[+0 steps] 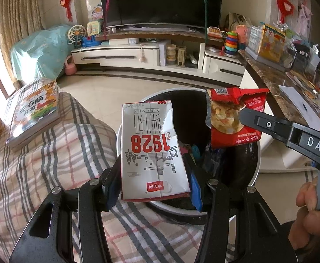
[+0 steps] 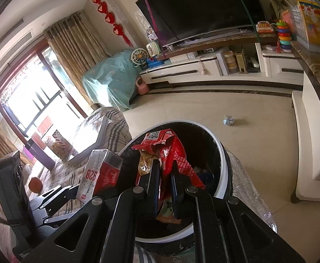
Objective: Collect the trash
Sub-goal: 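Open left tool dropping snack box while right tool drops chip bag into bin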
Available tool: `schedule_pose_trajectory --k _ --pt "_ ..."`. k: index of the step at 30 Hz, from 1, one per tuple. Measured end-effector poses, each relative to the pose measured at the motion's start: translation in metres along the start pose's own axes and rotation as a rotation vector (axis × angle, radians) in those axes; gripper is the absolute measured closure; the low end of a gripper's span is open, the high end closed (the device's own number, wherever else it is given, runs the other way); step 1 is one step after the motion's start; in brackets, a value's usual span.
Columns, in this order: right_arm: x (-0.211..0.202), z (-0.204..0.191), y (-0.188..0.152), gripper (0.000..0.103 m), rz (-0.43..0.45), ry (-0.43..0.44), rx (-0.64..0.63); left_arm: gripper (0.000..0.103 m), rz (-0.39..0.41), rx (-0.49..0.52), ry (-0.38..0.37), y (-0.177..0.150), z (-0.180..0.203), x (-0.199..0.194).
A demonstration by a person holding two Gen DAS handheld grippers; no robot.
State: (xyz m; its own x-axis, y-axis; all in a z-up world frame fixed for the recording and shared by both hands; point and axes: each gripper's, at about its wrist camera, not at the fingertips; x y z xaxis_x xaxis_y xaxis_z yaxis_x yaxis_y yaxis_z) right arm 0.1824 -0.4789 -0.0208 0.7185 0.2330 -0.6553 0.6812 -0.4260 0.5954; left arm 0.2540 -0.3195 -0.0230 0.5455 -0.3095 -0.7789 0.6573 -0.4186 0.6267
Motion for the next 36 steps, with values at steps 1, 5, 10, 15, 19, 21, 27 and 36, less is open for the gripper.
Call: schedule_pose_trajectory --k 1,5,10,15,19,21,27,36 --pt "0.001 0.0 0.0 0.094 -0.002 -0.001 0.0 0.052 0.0 0.002 0.001 0.001 0.001 0.001" --pt "0.004 0.001 0.001 0.094 -0.007 -0.004 -0.002 0.052 -0.003 0.003 0.001 0.001 0.002 0.003" --pt "0.008 0.002 0.003 0.094 -0.018 -0.01 -0.004 0.052 -0.009 0.002 0.001 0.002 0.002 0.006" --pt "0.012 0.003 0.003 0.094 -0.027 -0.014 -0.004 0.052 -0.018 -0.003 -0.002 0.005 0.002 0.008" --pt "0.013 0.004 0.005 0.091 -0.032 -0.017 -0.002 0.051 -0.026 -0.016 -0.004 0.008 0.002 0.01" --pt "0.015 0.005 0.007 0.089 -0.037 -0.017 0.0 0.05 -0.031 -0.023 -0.011 0.01 0.001 0.01" --pt "0.009 0.008 0.009 0.06 -0.024 -0.017 0.028 0.041 -0.003 -0.036 -0.006 0.006 -0.004 -0.002" --pt "-0.019 0.003 -0.002 0.014 0.026 0.009 0.057 0.021 0.043 -0.136 -0.009 -0.029 -0.031 -0.037"
Point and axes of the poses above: each gripper's, at about its wrist camera, not at the fingertips, and x roughly the way its jaws point, z to its right, y to its top, and after that the axes turned 4 degrees about -z, right-handed
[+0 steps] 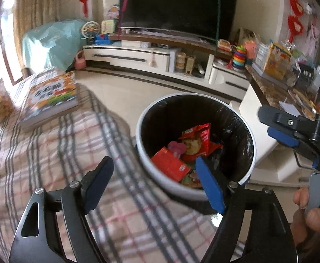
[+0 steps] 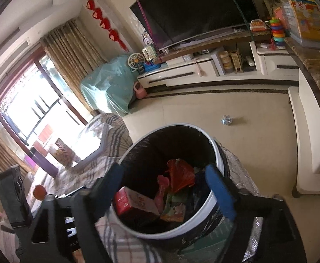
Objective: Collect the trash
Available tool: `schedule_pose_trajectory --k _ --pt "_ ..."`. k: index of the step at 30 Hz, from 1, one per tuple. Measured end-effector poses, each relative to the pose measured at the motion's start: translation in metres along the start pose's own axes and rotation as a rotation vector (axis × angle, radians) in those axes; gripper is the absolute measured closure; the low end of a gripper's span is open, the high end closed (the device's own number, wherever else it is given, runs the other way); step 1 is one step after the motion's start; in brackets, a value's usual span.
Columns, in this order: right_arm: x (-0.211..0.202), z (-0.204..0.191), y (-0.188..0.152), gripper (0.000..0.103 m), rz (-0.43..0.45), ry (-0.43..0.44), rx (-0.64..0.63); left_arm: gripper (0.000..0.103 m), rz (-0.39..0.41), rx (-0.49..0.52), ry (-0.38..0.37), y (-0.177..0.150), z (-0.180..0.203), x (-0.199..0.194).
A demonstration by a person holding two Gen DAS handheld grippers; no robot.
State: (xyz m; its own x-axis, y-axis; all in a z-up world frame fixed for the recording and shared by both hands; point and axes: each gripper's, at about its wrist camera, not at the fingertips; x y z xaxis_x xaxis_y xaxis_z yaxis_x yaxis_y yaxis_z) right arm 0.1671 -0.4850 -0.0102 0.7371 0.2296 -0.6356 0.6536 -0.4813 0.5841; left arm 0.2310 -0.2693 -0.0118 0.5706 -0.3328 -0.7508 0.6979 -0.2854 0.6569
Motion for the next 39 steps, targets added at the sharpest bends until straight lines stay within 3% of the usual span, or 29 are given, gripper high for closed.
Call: schedule_pose_trajectory --k 6,15,23,28,32,39 --pt "-0.02 -0.008 -0.026 0.014 0.018 0.013 0.027 0.016 0.033 -0.098 -0.025 -0.035 -0.022 -0.032" --pt "-0.046 -0.029 -0.072 0.014 0.053 -0.008 -0.026 0.011 0.134 -0.117 0.018 -0.083 -0.033 -0.075" --pt "-0.076 -0.06 -0.114 0.004 0.188 -0.131 -0.2 0.004 0.278 -0.132 0.103 -0.118 -0.036 -0.113" --pt "-0.092 -0.073 -0.127 0.002 0.267 -0.16 -0.26 0.001 0.371 -0.092 0.172 -0.13 -0.03 -0.138" --pt "-0.108 -0.087 -0.13 0.0 0.344 -0.18 -0.311 0.0 0.448 -0.104 0.185 -0.131 -0.033 -0.159" --pt "-0.127 -0.097 -0.142 0.0 0.465 -0.204 -0.345 0.0 0.494 -0.117 0.233 -0.145 -0.038 -0.172"
Point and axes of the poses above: each gripper's, at about its wrist camera, not at the fingertips, and x roughly the way its jaws point, z to its right, y to its top, and after that the axes turned 4 degrees about -z, right-handed
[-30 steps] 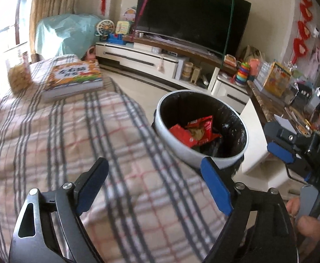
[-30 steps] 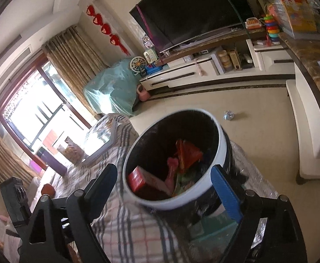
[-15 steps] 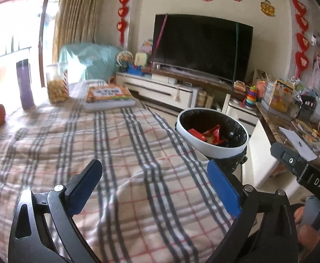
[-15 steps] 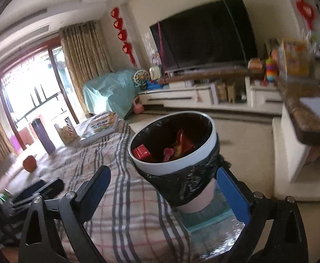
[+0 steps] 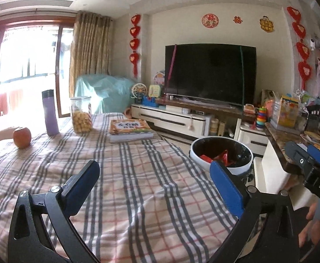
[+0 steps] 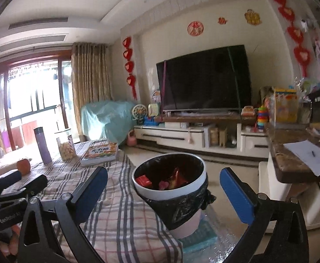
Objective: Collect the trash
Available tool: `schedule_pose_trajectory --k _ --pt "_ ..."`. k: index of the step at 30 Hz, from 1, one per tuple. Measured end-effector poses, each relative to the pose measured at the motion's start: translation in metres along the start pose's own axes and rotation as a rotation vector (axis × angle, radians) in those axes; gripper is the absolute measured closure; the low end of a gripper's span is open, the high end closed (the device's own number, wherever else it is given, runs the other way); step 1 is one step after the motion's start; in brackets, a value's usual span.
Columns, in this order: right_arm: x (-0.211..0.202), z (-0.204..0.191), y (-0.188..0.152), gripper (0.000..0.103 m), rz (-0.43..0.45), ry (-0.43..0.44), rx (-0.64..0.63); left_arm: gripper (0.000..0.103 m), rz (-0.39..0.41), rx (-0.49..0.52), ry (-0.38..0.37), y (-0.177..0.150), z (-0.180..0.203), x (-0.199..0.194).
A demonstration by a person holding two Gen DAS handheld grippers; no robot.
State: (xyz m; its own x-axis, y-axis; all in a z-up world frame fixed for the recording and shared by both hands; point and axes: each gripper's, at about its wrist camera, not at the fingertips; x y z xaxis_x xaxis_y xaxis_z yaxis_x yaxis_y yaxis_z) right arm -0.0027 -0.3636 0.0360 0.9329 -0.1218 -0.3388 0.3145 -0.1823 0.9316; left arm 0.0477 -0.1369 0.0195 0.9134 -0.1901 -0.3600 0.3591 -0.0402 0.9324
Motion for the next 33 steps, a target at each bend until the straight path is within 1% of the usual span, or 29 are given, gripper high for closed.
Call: schedule_pose_trajectory --k 6,13,25,33 --pt "-0.001 0.001 -0.016 0.0 0.0 -0.019 0.003 0.0 0.006 0.03 0.038 -0.007 -0.001 -0.004" --pt "0.001 -0.004 -0.029 0.0 -0.004 -0.024 -0.033 0.0 0.023 0.054 0.068 -0.015 -0.001 -0.007" --pt "0.004 0.003 -0.035 0.0 -0.017 -0.027 -0.018 0.0 0.021 0.078 0.08 -0.022 0.006 -0.006" --pt "0.006 0.004 -0.036 0.0 -0.023 -0.021 -0.017 0.0 0.021 0.076 0.086 -0.023 0.005 -0.006"
Point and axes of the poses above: each gripper's, at about its wrist camera, not at the fingertips, and x roughly the way its jaws point, z to its right, y to its top, and after that the axes turned 4 degrees about -z, right-handed
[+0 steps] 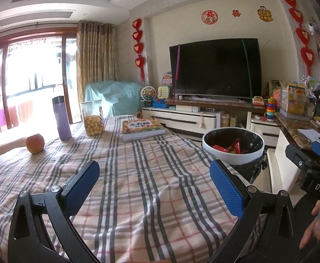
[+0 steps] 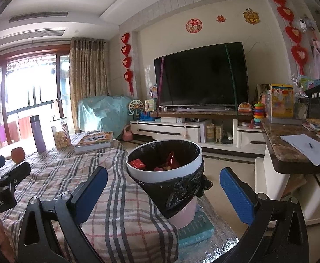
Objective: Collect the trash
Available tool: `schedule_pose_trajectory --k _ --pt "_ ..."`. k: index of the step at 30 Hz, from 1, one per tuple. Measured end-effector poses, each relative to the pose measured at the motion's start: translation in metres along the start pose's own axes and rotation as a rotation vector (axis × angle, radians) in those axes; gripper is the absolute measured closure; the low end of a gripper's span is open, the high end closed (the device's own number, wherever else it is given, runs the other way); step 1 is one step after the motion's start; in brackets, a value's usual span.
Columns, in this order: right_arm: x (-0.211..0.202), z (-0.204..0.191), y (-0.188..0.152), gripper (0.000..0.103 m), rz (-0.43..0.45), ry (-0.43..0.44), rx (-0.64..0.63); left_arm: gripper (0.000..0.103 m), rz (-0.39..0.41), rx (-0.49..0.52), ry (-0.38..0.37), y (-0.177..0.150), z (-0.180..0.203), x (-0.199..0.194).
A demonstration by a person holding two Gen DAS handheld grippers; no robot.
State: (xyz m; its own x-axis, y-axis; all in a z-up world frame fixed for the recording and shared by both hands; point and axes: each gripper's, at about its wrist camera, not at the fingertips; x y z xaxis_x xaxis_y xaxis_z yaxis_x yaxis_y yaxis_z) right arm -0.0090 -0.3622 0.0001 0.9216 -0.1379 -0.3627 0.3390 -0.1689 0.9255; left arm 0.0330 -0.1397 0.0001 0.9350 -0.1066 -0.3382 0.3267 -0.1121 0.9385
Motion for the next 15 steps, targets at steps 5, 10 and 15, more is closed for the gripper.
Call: schedule_pose_trajectory --k 5,10,15 --pt "0.0004 -0.0004 -0.001 0.0 -0.001 0.002 0.0 0.0 0.005 0.002 0.001 -0.0009 -0.0004 -0.0005" --pt "0.0004 -0.0015 -0.0013 0.0 0.001 0.005 -0.002 0.0 0.007 0.002 -0.002 -0.0016 -0.0008 -0.002" --pt "0.0001 -0.0022 -0.0015 0.0 -0.004 0.008 -0.002 0.0 0.004 -0.002 -0.001 -0.002 -0.0006 -0.0025"
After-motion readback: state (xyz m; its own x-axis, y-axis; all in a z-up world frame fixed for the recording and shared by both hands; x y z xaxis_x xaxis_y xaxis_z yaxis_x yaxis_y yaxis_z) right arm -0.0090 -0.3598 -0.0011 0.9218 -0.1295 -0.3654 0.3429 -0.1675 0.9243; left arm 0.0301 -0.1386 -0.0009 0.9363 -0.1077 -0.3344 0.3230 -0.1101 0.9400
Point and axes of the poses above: each gripper's, at about its wrist camera, not at the fingertips, and x roughly the way its jaws point, z to its right, y to its top, and after that the axes turned 4 degrees about -z, right-handed
